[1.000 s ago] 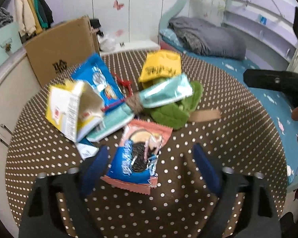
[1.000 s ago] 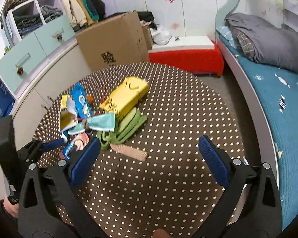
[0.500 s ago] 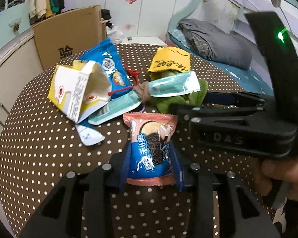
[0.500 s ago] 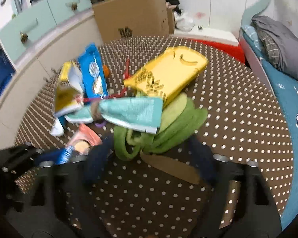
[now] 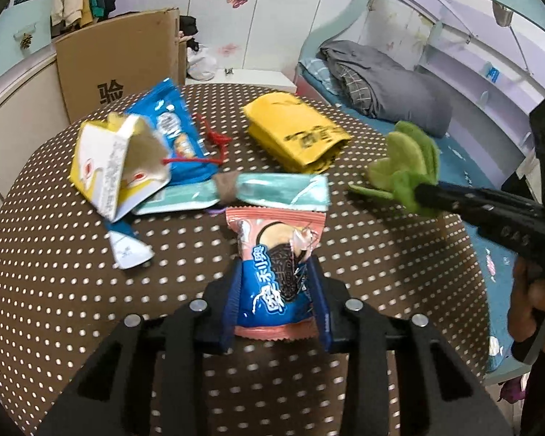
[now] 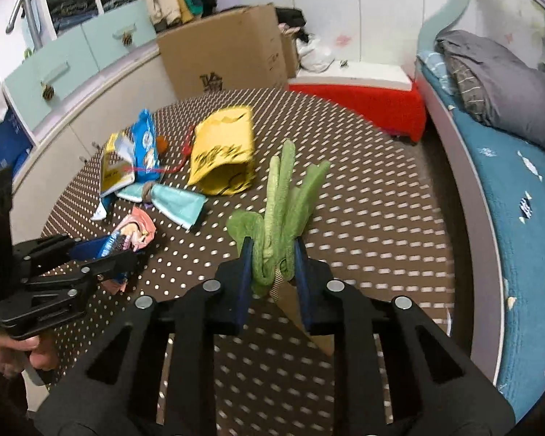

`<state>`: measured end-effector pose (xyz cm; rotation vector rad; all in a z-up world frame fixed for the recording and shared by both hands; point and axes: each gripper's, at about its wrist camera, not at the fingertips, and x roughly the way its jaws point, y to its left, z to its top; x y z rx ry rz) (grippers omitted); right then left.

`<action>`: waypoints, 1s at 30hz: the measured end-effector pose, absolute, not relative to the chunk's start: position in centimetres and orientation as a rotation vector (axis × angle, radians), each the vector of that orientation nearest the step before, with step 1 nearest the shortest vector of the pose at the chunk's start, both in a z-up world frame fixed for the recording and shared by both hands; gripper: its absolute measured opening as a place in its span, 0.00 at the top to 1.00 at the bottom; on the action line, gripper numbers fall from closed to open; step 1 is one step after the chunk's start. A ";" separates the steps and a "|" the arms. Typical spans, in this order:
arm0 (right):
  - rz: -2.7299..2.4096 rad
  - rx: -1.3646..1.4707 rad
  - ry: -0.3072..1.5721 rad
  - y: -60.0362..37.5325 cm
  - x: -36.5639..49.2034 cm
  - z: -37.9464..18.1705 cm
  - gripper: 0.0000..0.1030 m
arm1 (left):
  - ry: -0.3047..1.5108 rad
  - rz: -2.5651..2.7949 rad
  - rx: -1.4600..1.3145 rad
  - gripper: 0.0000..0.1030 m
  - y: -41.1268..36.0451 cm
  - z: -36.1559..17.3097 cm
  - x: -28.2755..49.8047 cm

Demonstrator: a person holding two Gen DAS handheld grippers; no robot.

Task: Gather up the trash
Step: 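Grasp the blue cookie wrapper with the left tool while the right grasps the green plush, then carry both items to the wastebasket and open both tools to drop them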

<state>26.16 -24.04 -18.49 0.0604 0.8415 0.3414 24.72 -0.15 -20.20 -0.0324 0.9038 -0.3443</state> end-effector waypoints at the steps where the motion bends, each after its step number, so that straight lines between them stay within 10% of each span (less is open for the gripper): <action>1: 0.345 0.070 0.833 -24.5 26.2 -18.1 0.79 | 0.900 -0.349 -0.034 0.67 -0.5 -20.0 24.7; 30: 0.161 0.388 0.550 -46.8 23.1 -9.3 0.79 | 0.691 -0.659 0.046 0.67 -18.0 -9.2 27.4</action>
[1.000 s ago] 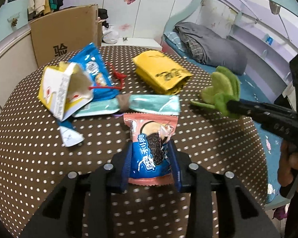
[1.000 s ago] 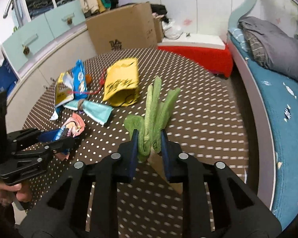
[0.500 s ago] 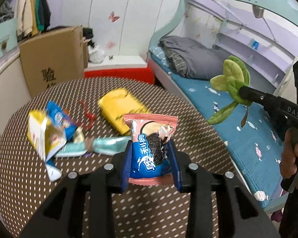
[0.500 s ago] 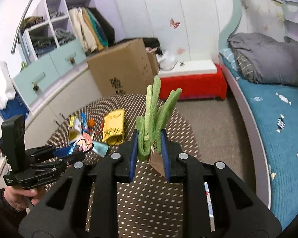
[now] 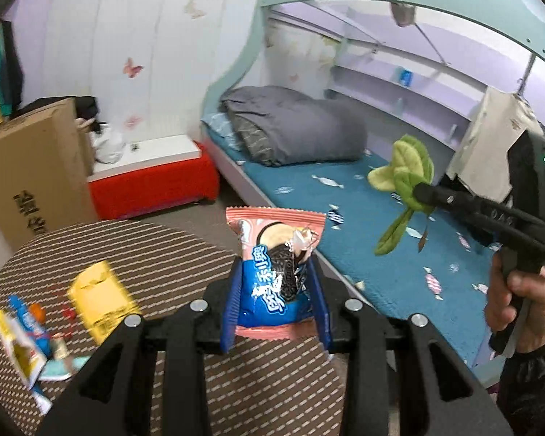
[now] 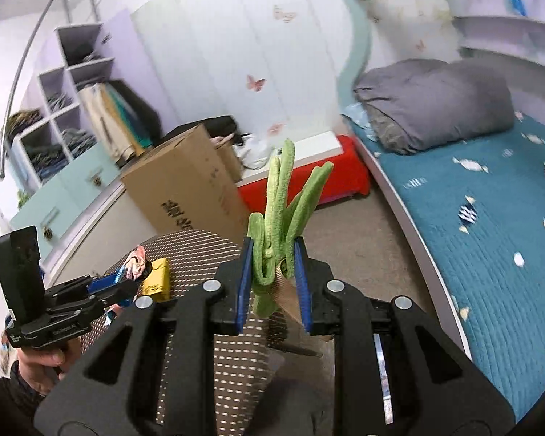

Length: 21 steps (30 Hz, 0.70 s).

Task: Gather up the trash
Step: 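Carry both items to the wastebasket and open both tools to drop them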

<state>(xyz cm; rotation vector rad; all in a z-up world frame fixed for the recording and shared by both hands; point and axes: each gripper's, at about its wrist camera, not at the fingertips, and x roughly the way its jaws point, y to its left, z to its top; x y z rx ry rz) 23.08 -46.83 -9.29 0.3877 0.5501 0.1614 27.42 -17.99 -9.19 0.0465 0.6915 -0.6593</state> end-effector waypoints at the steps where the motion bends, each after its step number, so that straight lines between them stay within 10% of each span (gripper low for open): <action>1: 0.148 0.406 0.555 -47.7 23.1 -9.8 0.79 | 0.695 -0.670 0.051 0.67 -18.9 -9.3 27.6; 18: 0.003 0.638 0.840 -55.2 27.8 -25.3 0.75 | 0.871 -0.759 0.114 0.67 -29.8 -15.3 31.7; 21: -0.005 0.684 0.903 -55.6 28.7 -28.9 0.40 | 0.914 -0.763 0.136 0.67 -31.3 -16.9 32.5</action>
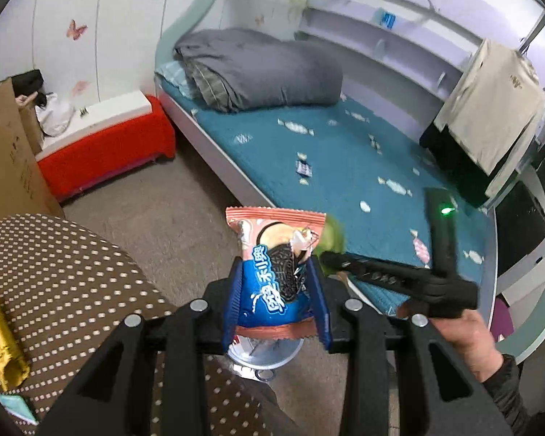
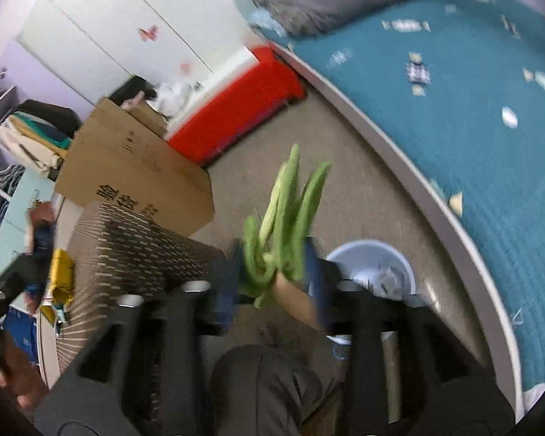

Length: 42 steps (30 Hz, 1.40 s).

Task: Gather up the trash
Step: 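Carry both items to the wastebasket and open both tools to drop them, then move both tools back over the table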

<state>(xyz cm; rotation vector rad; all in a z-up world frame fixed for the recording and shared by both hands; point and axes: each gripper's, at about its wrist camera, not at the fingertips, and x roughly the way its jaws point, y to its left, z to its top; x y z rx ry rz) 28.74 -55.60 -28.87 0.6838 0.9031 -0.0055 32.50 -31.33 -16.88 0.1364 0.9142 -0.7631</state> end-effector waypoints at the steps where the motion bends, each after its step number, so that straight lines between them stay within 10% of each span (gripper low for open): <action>1: -0.016 0.708 0.916 -55.9 28.9 -30.0 0.38 | 0.929 -0.765 0.144 0.67 -31.9 -17.4 32.8; 14: -0.115 0.792 0.846 -60.3 25.8 -29.4 0.17 | 1.091 -0.808 0.268 0.64 -38.0 -23.7 34.6; 19: -0.127 0.781 0.814 -60.6 24.9 -27.9 0.15 | 1.072 -0.792 0.337 0.12 -39.2 -24.3 34.6; 42: -0.095 0.671 0.732 -54.3 23.9 -20.9 0.06 | 0.890 -0.695 0.221 0.09 -31.3 -16.4 31.4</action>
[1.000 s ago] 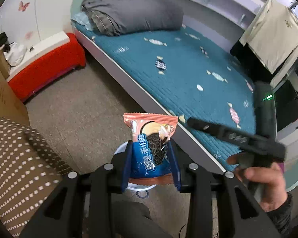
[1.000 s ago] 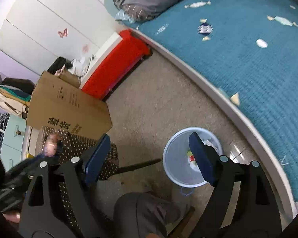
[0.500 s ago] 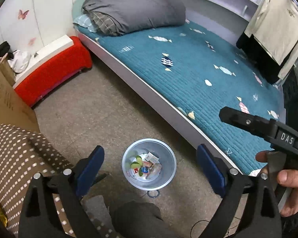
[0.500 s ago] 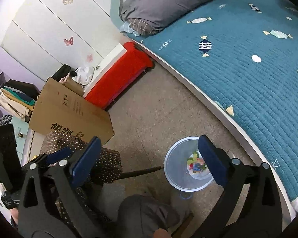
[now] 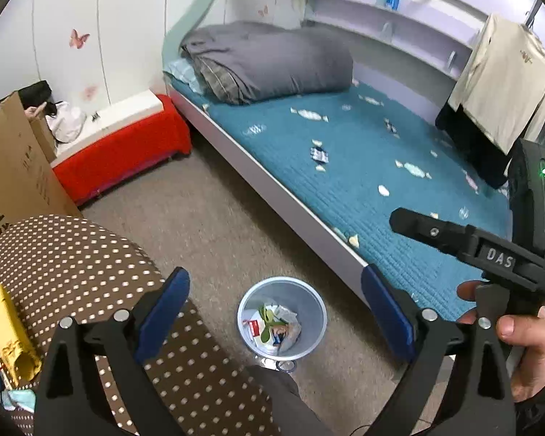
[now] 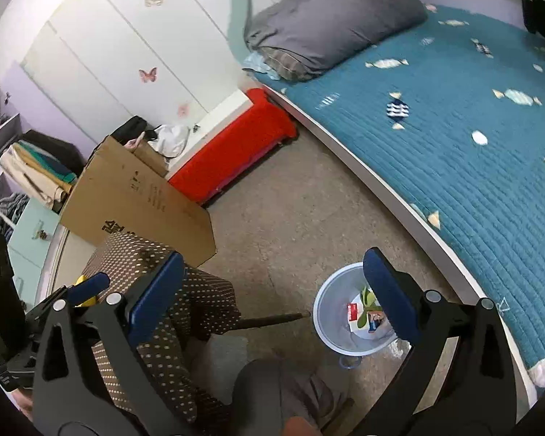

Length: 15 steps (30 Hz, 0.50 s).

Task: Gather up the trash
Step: 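Move both tools back over the table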

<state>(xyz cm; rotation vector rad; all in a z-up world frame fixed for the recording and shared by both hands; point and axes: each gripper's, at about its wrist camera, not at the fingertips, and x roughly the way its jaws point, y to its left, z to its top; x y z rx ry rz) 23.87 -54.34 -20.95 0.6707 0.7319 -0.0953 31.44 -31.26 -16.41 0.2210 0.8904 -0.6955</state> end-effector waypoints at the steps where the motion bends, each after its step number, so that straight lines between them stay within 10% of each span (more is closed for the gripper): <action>1: -0.089 0.659 0.728 -53.8 23.9 -20.4 0.06 | 0.883 -0.695 0.210 0.09 -30.8 -16.0 31.3; 15: 0.032 0.522 0.678 -46.0 25.3 -14.5 0.06 | 0.710 -0.584 0.121 0.09 -21.4 -10.7 28.9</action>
